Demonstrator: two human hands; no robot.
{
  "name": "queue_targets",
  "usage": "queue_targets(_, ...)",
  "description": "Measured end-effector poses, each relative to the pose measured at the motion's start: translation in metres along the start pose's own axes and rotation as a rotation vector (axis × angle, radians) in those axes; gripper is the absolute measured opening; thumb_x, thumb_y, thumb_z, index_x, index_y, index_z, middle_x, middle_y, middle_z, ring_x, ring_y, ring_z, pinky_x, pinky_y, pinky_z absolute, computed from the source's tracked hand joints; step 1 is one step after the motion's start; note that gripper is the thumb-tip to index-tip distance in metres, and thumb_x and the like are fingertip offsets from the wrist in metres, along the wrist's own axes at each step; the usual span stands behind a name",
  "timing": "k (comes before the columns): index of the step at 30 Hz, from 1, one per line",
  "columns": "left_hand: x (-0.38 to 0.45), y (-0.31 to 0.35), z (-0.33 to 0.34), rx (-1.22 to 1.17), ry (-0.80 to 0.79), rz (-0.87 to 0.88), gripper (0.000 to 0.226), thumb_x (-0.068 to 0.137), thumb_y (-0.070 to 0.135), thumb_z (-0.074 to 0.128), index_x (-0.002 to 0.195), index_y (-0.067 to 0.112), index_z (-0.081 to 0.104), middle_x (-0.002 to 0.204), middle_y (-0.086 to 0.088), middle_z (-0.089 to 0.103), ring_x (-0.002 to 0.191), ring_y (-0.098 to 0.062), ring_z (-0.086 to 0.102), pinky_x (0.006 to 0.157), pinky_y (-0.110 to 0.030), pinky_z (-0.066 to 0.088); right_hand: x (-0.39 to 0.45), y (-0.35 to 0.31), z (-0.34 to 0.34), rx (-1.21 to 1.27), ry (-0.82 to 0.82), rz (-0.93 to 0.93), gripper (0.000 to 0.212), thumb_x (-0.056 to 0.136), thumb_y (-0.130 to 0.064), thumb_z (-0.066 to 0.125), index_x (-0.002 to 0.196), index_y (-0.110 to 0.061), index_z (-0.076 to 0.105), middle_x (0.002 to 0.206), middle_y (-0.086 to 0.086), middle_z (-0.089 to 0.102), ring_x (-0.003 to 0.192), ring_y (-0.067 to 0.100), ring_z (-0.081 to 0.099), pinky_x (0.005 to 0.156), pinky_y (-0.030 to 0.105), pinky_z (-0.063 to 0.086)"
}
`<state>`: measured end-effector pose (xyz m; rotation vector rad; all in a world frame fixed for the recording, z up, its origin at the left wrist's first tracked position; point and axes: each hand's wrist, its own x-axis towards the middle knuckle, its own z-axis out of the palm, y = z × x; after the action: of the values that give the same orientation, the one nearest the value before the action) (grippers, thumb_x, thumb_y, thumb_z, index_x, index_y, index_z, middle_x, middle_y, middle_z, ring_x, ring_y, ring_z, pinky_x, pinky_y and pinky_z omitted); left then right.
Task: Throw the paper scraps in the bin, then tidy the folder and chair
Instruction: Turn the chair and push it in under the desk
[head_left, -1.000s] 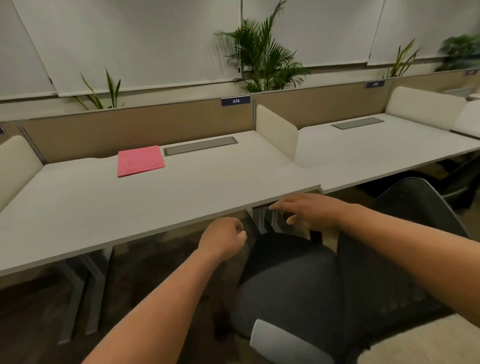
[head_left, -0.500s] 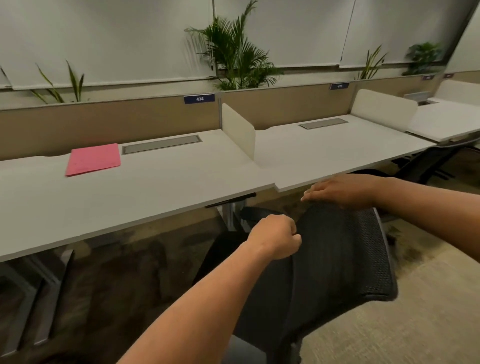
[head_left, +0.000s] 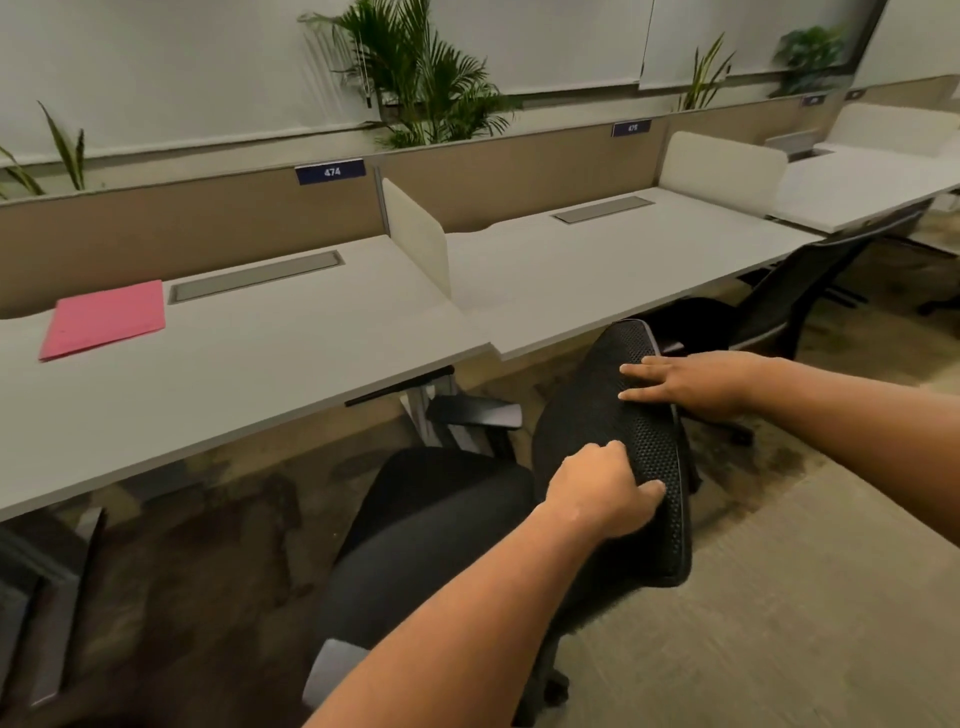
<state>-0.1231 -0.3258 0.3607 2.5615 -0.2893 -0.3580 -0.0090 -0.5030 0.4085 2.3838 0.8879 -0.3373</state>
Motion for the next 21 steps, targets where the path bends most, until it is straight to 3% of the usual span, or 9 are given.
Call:
queue_targets(3,0.000,0.011,0.014,-0.034,-0.017,-0.053,0.079,0.083,0.071,0.051,0.135,0.012,0.045,0.133,-0.014,0.054,0.120,-0.036,0.054,0.097,-0.048,0.048,-0.002,0.000,0.007,0.029,0.003,0.014,0.085,0.095,0.001,0.047,0.153,-0.042,0.003,0.165,-0.002,-0.001,0.151,0.022,0.010,0.118,0.043,0.030)
queue_targets(5,-0.005,0.020,0.019,-0.036,-0.017,-0.077,0.104,0.071,0.088,0.041,0.143,0.012,0.036,0.138,-0.014,0.050,0.124,-0.036,0.052,0.097,-0.049,0.047,-0.002,-0.004,0.011,0.035,0.016,0.028,0.081,0.096,0.000,0.044,0.154,-0.039,0.003,0.165,0.000,0.000,0.151,0.023,0.011,0.117,0.043,0.031)
queue_targets(7,-0.007,0.027,0.021,0.015,0.012,-0.077,0.116,0.064,0.091,0.036,0.151,0.015,0.025,0.145,-0.016,0.044,0.128,-0.037,0.049,0.098,-0.050,0.045,0.000,-0.007,0.010,0.036,0.027,0.033,0.080,0.097,0.000,0.043,0.154,-0.038,0.002,0.165,0.000,-0.001,0.152,0.023,0.009,0.117,0.043,0.032)
queue_targets(10,-0.004,0.031,0.021,0.078,0.021,-0.050,0.101,0.081,0.068,0.057,0.155,0.015,0.014,0.148,-0.020,0.038,0.130,-0.038,0.046,0.099,-0.050,0.044,0.002,-0.008,0.004,0.021,0.011,0.025,0.080,0.098,-0.004,0.045,0.154,-0.038,0.000,0.165,0.000,-0.002,0.152,0.024,0.008,0.117,0.040,0.032)
queue_targets(12,-0.003,0.028,0.017,0.087,0.008,-0.047,0.096,0.083,0.056,0.061,0.155,0.013,0.015,0.145,-0.020,0.040,0.129,-0.037,0.047,0.098,-0.049,0.044,0.004,-0.010,0.000,0.002,-0.001,0.024,0.080,0.098,-0.003,0.045,0.154,-0.037,0.000,0.165,0.000,-0.002,0.152,0.023,0.008,0.116,0.038,0.031)
queue_targets(21,-0.014,-0.005,-0.011,0.080,-0.007,-0.017,0.097,0.082,0.054,0.064,0.154,0.012,0.017,0.143,-0.020,0.044,0.126,-0.037,0.049,0.097,-0.050,0.046,0.022,-0.027,-0.028,-0.085,0.012,-0.039,0.076,0.098,-0.019,0.049,0.153,-0.040,0.002,0.165,-0.002,0.002,0.150,0.021,0.017,0.110,0.034,0.035)
